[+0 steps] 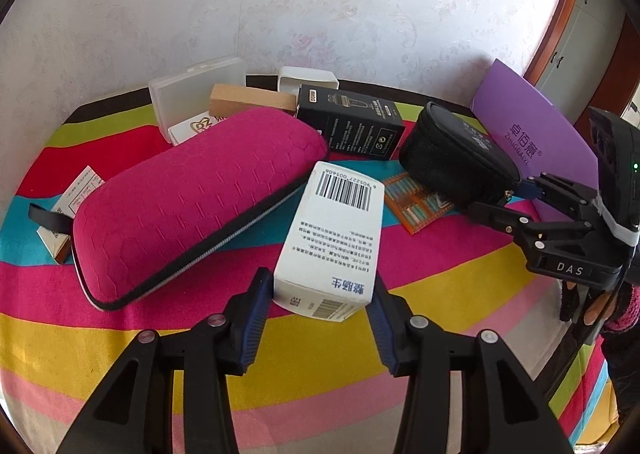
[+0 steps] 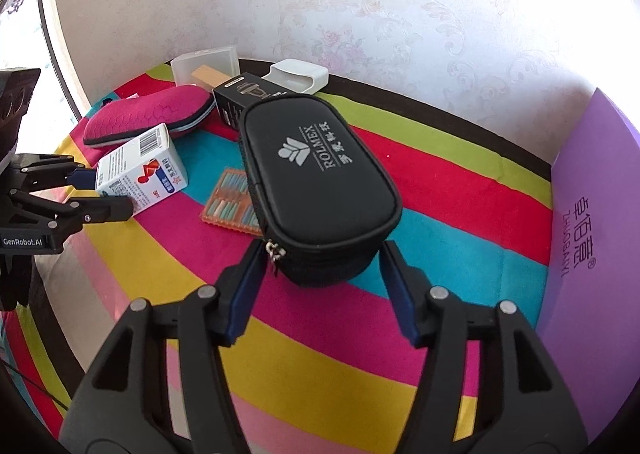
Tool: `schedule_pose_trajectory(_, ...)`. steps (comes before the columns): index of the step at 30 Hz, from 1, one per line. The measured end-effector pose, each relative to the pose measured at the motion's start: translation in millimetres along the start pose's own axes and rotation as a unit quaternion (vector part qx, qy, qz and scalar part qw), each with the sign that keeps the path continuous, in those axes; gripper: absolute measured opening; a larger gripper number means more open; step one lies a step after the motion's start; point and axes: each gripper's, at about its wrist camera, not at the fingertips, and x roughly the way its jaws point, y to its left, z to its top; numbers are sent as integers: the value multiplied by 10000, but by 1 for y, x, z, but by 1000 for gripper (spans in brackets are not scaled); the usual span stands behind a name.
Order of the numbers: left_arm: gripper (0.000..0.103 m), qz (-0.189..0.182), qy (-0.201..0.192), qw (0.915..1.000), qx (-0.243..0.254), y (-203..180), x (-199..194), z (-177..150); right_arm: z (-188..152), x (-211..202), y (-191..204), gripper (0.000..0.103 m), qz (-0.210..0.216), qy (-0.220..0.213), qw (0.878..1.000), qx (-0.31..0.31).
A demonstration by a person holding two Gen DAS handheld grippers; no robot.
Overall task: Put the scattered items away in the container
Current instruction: 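Grasp the white medicine box with the left gripper while the right gripper grasps the black pouch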
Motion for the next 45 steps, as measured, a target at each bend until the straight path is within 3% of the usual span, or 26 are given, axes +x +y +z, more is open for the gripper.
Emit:
schedule_pose_trajectory(3,53,16,-3,10000,24,-3,3,4,6,6,0,67,36,15,10000,75)
schedule_pose_trajectory(16,56,68,-73,9999,-47,-10,17,15,24,31,-6,69,87,126,9995,294)
schedule_pose_trajectory(24,74,156,-45,9998,75,-23,22,16,29,35,-11,75,227,103,9980,586)
schedule_pose_trajectory(28,73,175,-61,9998,101,-22,22,16,29,33,-6,73,84,25,9991,426)
schedule_pose_trajectory(31,72,246,-42,9994,237,-25,22,15,27,30,-4,63,-90,-26,9996,285)
schedule_pose_trajectory(39,55,394,-57,9984,391,-32,20,10,21,21,1,60,-164,-106,9996,226)
schedule_pose_trajectory(45,52,336,-106,9991,223,-28,18,8,17,15,4,59,-190,-130,9995,196)
